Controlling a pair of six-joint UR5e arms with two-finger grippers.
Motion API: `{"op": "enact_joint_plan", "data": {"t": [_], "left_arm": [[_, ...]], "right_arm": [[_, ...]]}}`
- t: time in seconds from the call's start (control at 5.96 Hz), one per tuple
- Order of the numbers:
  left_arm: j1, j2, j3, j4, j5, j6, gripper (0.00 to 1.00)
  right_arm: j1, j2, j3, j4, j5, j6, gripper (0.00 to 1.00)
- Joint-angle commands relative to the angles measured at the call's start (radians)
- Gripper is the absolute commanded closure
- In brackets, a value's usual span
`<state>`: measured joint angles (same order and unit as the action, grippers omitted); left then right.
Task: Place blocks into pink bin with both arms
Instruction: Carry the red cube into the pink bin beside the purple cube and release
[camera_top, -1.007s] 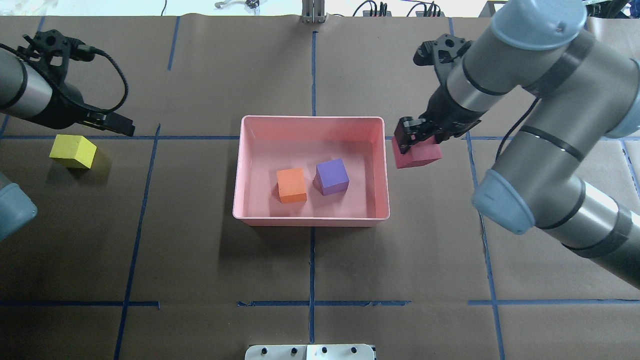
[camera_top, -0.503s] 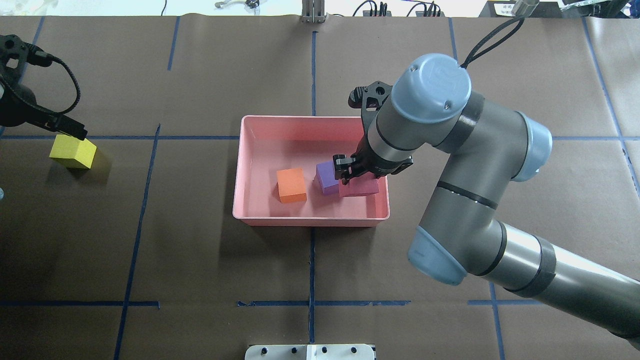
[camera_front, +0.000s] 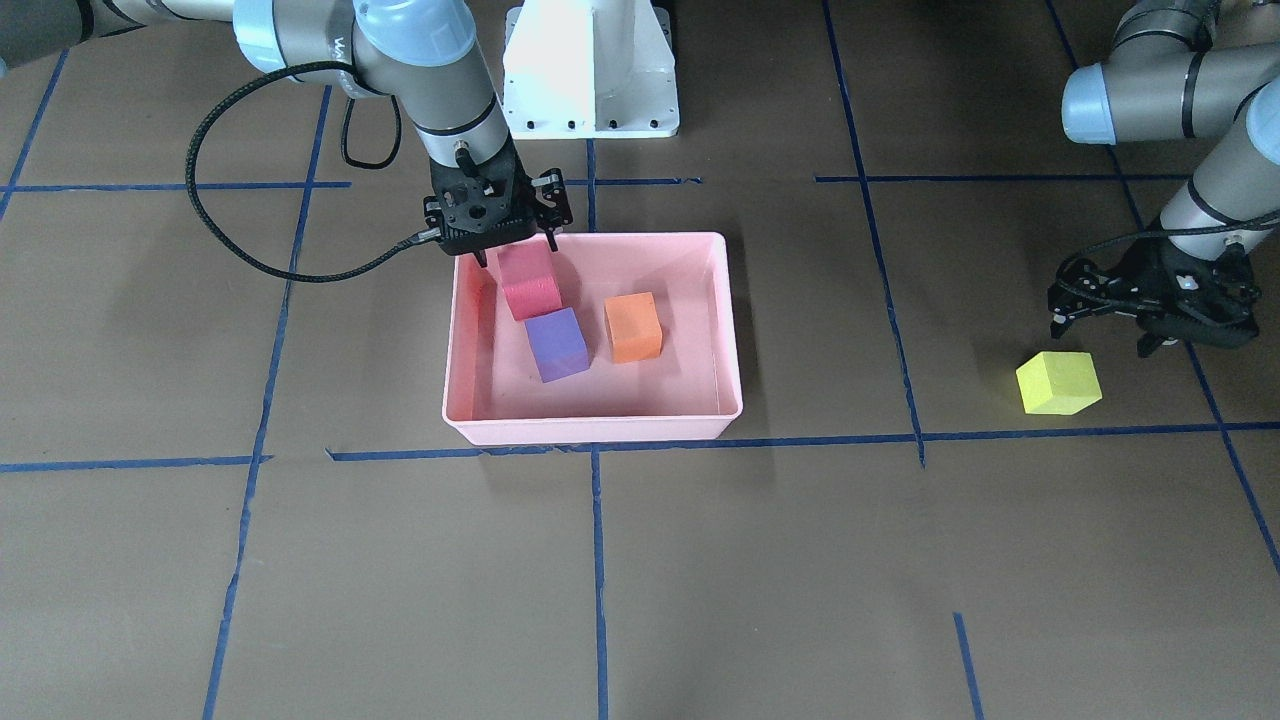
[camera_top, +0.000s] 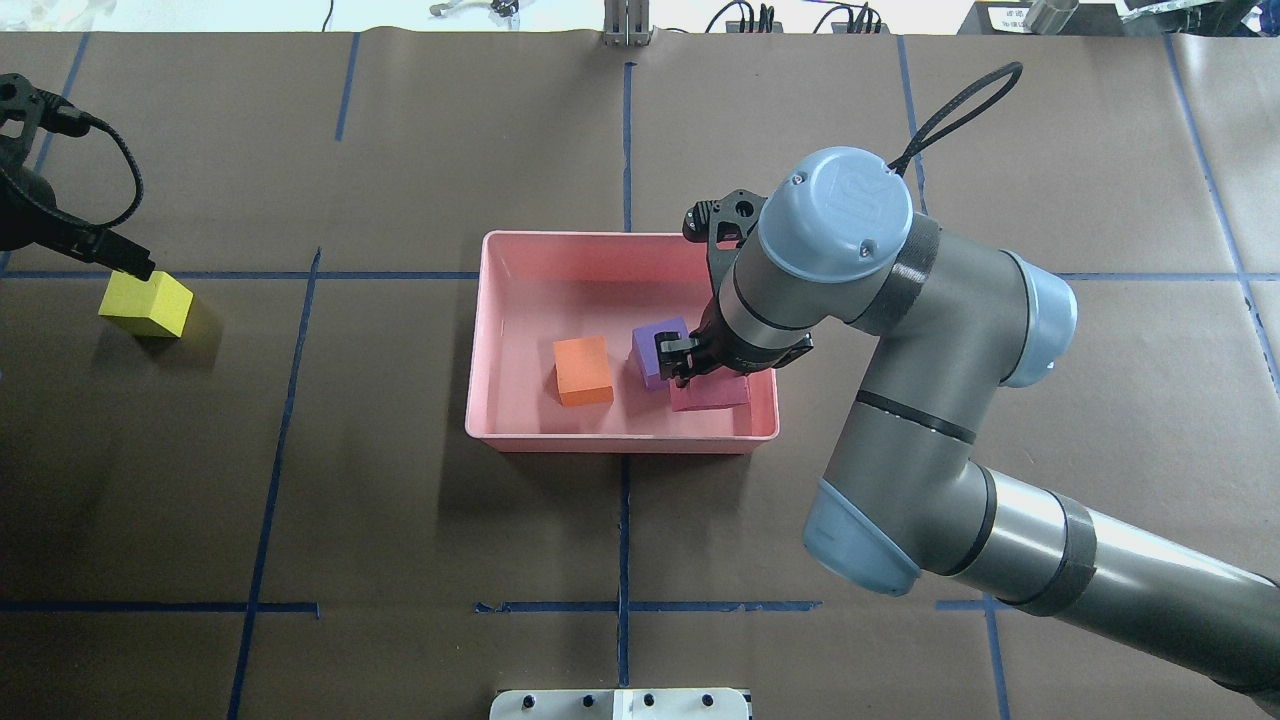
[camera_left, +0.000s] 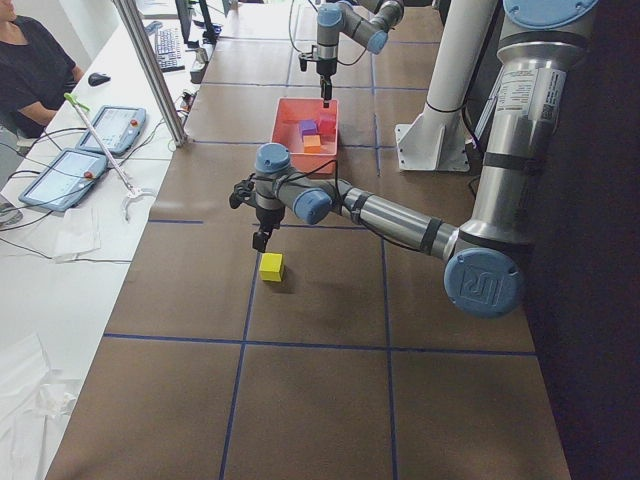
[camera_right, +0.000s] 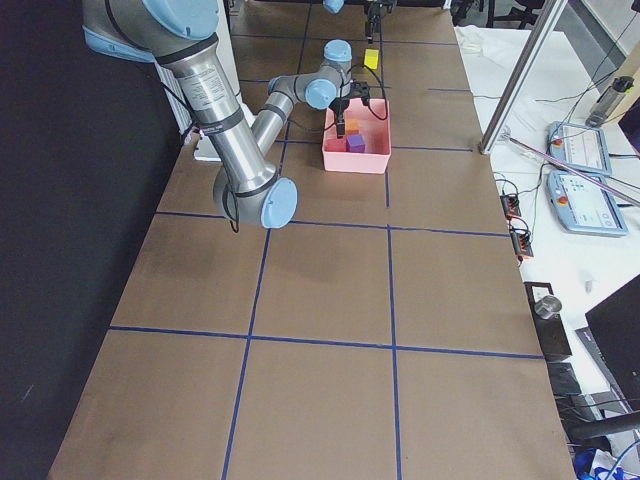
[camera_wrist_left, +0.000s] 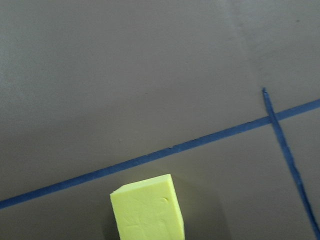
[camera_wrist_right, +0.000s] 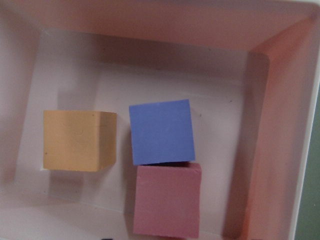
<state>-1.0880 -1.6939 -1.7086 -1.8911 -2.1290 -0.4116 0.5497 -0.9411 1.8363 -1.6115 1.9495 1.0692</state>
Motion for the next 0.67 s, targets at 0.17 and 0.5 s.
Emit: {"op": "enact_joint_plan", "data": {"t": [0.17,0.5], "left_arm": [[0.007,-0.016,0.121,-0.049,-0.005,-0.134,0.00],[0.011,-0.017,0.206,-0.212,-0.006,-0.243,0.00]], "right_arm": [[0.077,-0.053,0.104,-0.010,0.082,-0.002,0.00],[0.082,-0.088,0.135,-0.010,0.080,0.000,0.00]]}}
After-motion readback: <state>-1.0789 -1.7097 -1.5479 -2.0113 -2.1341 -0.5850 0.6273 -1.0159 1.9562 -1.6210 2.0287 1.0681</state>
